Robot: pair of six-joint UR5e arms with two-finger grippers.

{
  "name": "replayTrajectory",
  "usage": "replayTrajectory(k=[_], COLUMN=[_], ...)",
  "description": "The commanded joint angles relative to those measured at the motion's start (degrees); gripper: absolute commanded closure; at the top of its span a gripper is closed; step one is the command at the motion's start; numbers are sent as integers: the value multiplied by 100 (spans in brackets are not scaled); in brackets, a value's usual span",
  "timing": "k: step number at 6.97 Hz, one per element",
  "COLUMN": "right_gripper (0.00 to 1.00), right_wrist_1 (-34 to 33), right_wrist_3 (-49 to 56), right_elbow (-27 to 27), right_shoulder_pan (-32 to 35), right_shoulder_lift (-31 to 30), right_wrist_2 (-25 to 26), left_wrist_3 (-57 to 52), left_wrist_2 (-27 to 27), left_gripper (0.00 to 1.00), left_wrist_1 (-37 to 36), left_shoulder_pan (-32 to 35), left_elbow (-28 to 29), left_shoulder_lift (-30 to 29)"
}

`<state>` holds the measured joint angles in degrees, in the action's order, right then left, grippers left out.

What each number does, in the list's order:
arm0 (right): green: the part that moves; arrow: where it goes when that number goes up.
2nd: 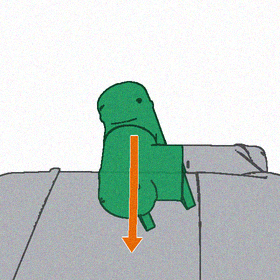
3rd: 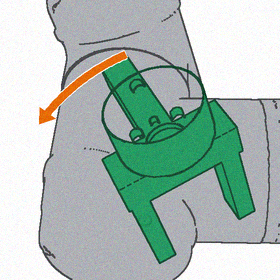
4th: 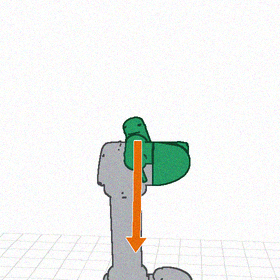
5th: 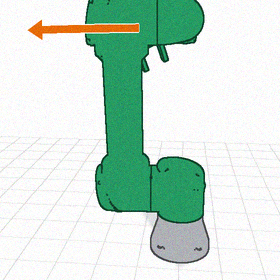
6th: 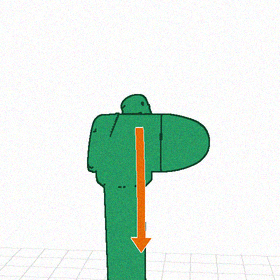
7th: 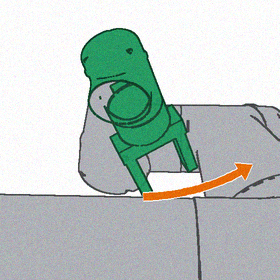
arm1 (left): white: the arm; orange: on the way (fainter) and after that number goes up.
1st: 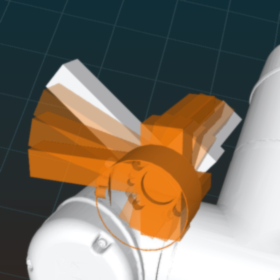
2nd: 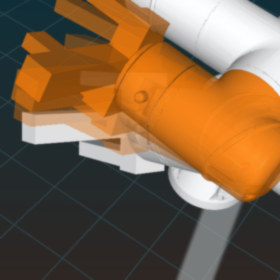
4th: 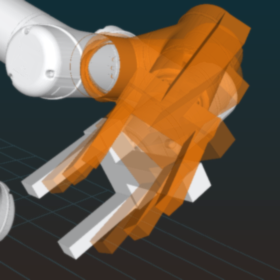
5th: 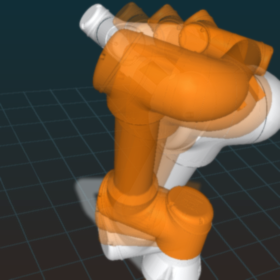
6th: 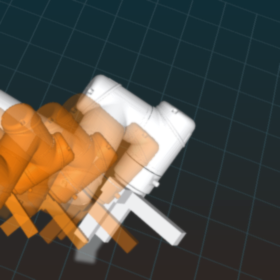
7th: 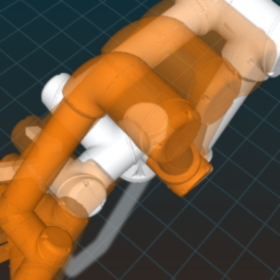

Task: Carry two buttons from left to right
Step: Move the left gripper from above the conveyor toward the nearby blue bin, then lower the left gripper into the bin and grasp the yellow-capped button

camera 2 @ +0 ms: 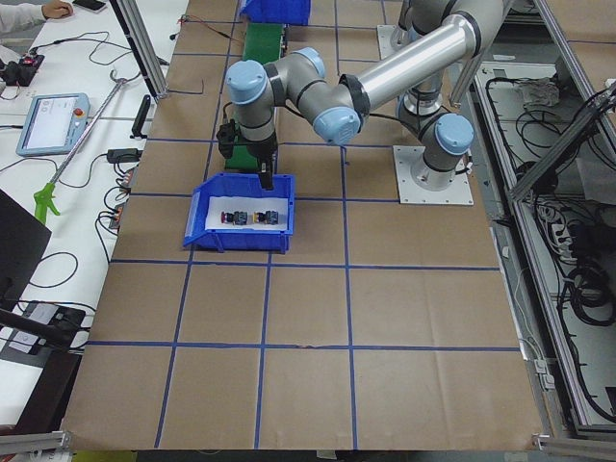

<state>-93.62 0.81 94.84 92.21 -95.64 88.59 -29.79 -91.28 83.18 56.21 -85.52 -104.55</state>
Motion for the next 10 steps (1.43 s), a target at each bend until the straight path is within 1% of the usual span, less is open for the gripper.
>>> replayTrajectory(k=[1, 3, 5, 6, 8, 9, 10], right_gripper=[0, 0, 0, 0, 0, 0, 0], right_wrist_1=[2, 10, 2, 2, 2, 2, 2], right_wrist_3=[-2, -2, -11, -11, -11, -11, -11], right_elbow=[-1, 8, 34, 43, 43, 43, 52], right_shoulder_pan=[-2, 7, -2, -2, -2, -2, -2], right_shoulder_lift=[1, 10, 10, 10, 10, 10, 10], right_wrist_2=[1, 1, 1, 1, 1, 1, 1], left_wrist_3=[-229, -186, -150, -185, -438, -458, -467], left_wrist_2=[-4, 5, 49, 40, 49, 58, 58], left_gripper=[0, 0, 0, 0, 0, 0, 0], left_wrist_1=[-311, -757, -934, -1205, -1794, -1997, -2347], left_shoulder_pan=[-215, -164, 81, 231, 232, 215, 206], left_elbow=[9, -245, -360, -421, -579, -719, -999], left_shoulder_lift=[-310, -443, -461, -592, -943, -1014, -1032])
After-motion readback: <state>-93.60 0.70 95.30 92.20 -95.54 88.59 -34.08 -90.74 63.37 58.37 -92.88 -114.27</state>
